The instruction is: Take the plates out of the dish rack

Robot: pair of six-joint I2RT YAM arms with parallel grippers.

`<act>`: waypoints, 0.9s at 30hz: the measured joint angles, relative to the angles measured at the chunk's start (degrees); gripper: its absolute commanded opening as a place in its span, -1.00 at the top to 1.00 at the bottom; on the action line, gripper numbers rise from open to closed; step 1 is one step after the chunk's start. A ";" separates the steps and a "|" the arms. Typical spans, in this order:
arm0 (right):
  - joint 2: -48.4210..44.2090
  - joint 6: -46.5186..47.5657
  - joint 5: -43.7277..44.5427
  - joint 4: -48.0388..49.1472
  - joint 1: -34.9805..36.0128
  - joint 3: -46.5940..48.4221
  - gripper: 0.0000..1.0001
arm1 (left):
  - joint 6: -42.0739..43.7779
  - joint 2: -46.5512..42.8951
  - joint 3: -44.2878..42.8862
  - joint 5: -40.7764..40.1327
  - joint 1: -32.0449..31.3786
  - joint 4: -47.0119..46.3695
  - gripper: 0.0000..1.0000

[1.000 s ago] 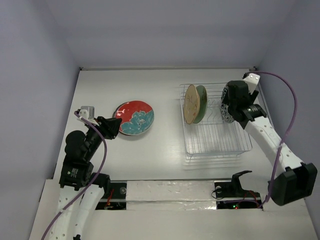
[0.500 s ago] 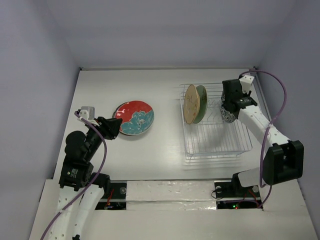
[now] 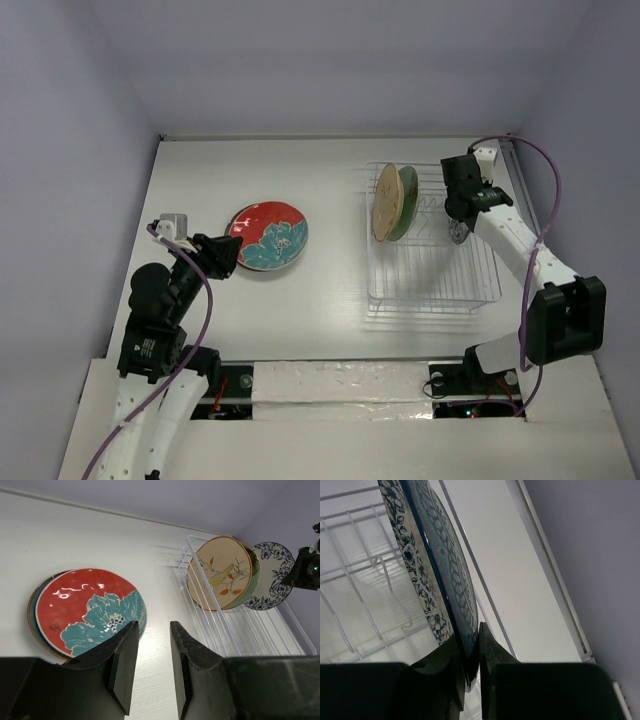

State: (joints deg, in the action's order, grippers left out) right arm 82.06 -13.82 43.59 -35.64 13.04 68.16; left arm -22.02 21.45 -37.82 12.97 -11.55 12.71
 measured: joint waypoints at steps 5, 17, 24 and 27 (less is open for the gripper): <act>-0.22 0.61 -0.92 -2.73 -0.31 2.12 1.00 | 0.00 0.00 0.00 0.02 0.00 0.02 0.42; -14.10 1.57 -2.71 -9.05 0.61 10.34 1.00 | 0.00 0.00 0.00 0.02 0.00 0.00 0.42; -24.50 -2.58 -16.83 -5.44 3.08 11.74 1.00 | 0.00 0.02 0.00 0.04 0.00 0.00 0.42; -25.53 -7.02 -26.53 1.36 5.60 10.12 1.00 | 0.00 0.07 0.00 0.04 0.00 0.00 0.42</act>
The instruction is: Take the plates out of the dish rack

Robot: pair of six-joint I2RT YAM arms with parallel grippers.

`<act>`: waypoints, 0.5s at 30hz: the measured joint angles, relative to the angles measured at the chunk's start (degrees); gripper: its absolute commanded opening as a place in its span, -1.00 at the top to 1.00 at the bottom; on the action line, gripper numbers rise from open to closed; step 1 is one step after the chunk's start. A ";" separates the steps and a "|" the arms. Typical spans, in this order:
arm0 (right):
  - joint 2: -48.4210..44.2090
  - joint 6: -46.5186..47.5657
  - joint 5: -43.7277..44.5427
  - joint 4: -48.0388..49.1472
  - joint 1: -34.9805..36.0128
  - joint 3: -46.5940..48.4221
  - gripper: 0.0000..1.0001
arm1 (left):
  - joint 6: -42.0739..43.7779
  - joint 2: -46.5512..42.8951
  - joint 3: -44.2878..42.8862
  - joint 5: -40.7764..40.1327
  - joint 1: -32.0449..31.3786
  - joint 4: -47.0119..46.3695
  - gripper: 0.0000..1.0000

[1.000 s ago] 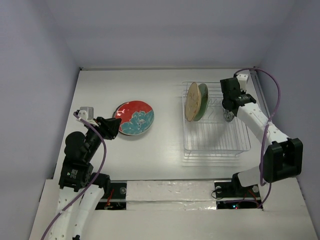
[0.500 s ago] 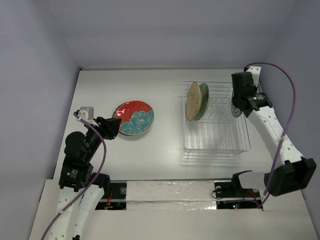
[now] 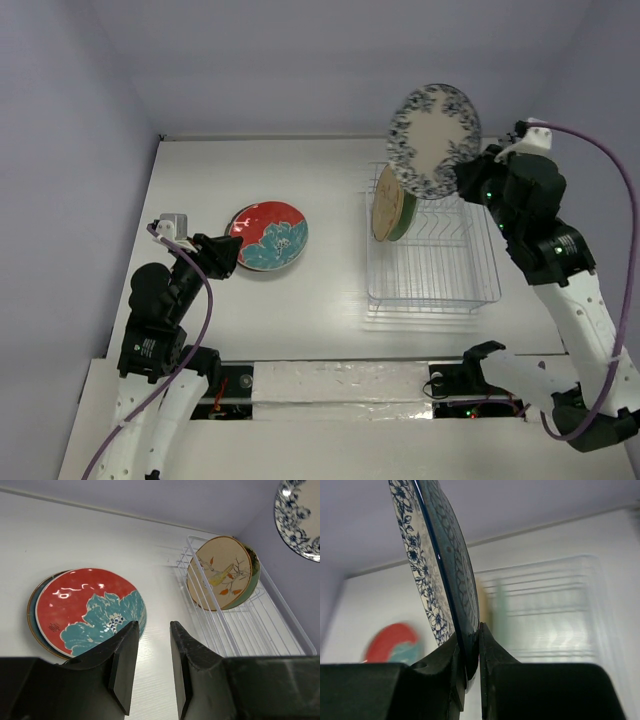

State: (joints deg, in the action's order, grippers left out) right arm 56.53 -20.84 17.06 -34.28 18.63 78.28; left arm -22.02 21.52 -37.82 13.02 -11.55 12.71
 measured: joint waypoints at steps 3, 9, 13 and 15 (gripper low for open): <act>3.91 -3.78 -7.13 7.63 6.95 -0.66 1.00 | -0.04 0.00 0.00 -0.02 0.00 0.00 0.42; 23.43 -10.40 -16.00 20.50 18.95 -0.15 1.00 | -0.17 0.00 0.00 -0.22 0.04 0.00 0.42; 33.75 -13.16 -19.34 21.62 23.23 0.13 1.00 | -0.17 0.00 0.00 -0.26 0.04 0.02 0.41; 36.94 -14.45 -20.33 22.08 24.37 0.15 1.00 | -0.20 0.00 0.00 -0.28 0.04 0.02 0.40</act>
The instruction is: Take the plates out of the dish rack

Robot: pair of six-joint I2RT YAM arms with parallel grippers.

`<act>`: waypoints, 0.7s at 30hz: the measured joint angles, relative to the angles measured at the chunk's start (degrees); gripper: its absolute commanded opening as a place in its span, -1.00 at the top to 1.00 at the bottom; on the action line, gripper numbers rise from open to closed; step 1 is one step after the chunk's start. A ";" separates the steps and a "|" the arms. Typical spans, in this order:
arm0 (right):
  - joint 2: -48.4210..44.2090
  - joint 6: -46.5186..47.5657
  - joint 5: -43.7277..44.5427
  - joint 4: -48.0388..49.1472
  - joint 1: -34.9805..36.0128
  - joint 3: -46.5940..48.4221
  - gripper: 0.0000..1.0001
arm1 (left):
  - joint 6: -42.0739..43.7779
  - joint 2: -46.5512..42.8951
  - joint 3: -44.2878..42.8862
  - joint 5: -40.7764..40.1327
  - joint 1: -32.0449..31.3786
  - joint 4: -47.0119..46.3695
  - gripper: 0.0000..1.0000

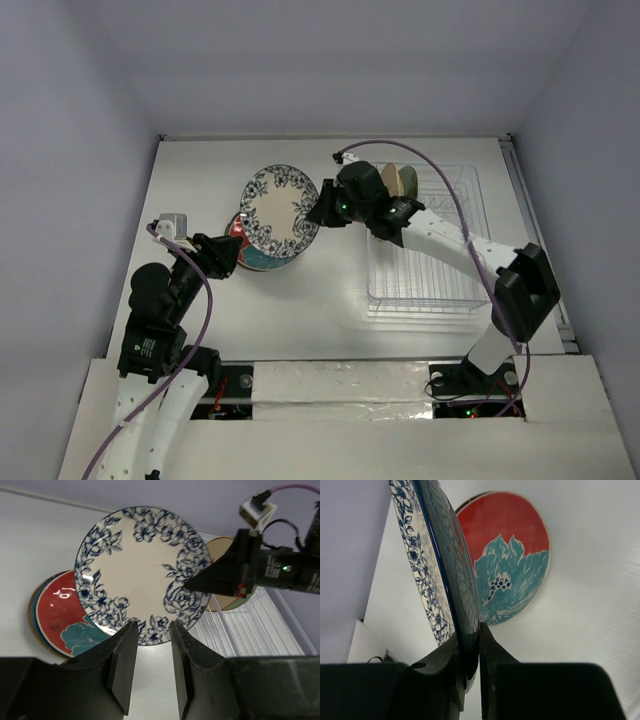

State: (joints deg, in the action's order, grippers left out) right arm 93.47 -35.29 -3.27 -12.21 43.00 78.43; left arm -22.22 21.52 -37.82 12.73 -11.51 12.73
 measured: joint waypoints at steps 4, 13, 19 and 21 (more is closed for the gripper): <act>4.79 -3.41 -0.87 3.21 1.49 0.04 1.00 | 0.00 0.00 0.00 -0.11 0.00 0.00 0.40; 13.14 -12.63 -1.33 12.50 2.12 0.04 1.00 | -0.02 0.00 0.00 -0.13 0.00 -0.02 0.39; 17.16 -16.83 -1.44 16.20 2.38 0.04 0.96 | -0.02 0.00 0.00 -0.15 0.00 0.00 0.38; 17.88 -17.75 -1.51 16.87 2.62 -0.17 0.90 | -0.02 0.00 -0.02 -0.15 0.00 0.00 0.38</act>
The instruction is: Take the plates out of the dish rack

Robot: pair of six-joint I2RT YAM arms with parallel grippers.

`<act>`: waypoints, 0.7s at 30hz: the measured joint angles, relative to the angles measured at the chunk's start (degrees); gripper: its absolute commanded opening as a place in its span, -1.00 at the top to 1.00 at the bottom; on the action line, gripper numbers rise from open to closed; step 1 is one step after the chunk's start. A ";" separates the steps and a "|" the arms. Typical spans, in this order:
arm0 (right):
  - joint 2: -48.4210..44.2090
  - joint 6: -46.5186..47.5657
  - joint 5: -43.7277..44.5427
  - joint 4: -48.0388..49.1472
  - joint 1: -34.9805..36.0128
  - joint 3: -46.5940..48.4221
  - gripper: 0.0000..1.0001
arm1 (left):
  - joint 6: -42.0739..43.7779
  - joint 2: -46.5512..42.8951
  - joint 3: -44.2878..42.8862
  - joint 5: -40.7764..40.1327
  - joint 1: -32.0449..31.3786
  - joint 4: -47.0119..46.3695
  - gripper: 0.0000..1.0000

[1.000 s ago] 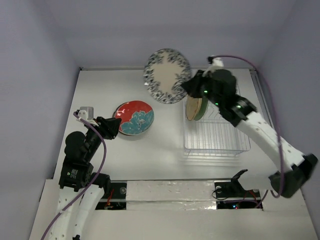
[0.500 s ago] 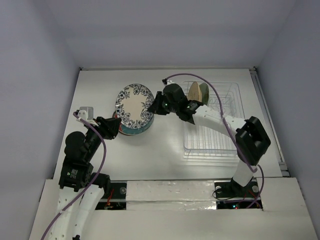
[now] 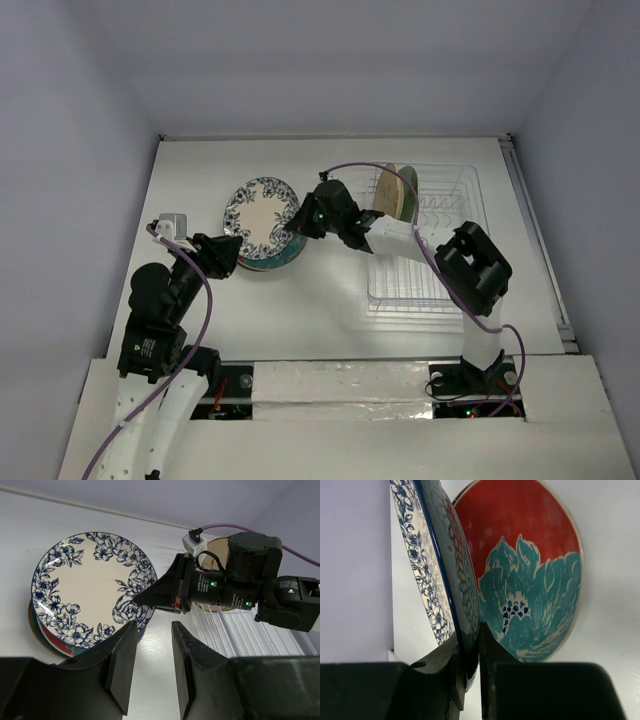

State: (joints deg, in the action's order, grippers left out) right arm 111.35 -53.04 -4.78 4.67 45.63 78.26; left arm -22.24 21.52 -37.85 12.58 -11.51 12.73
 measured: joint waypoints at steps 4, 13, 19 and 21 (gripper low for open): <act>0.13 -1.46 -0.37 1.05 0.39 -1.16 0.76 | -0.02 0.00 0.02 0.00 0.00 0.00 0.38; 1.18 -2.89 -1.01 4.04 0.94 -2.91 0.37 | -0.17 0.00 0.02 0.00 0.00 0.00 0.38; 1.18 -2.47 -1.14 5.42 1.14 -3.15 0.04 | -0.17 0.00 0.02 0.00 0.00 0.00 0.38; 1.20 -1.62 -1.05 5.03 1.46 -3.15 -0.20 | -0.17 0.00 0.02 0.00 0.00 0.00 0.38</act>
State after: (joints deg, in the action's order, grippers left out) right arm 112.55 -54.65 -5.82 9.69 47.09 75.11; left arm -22.41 21.52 -37.82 12.58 -11.51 12.73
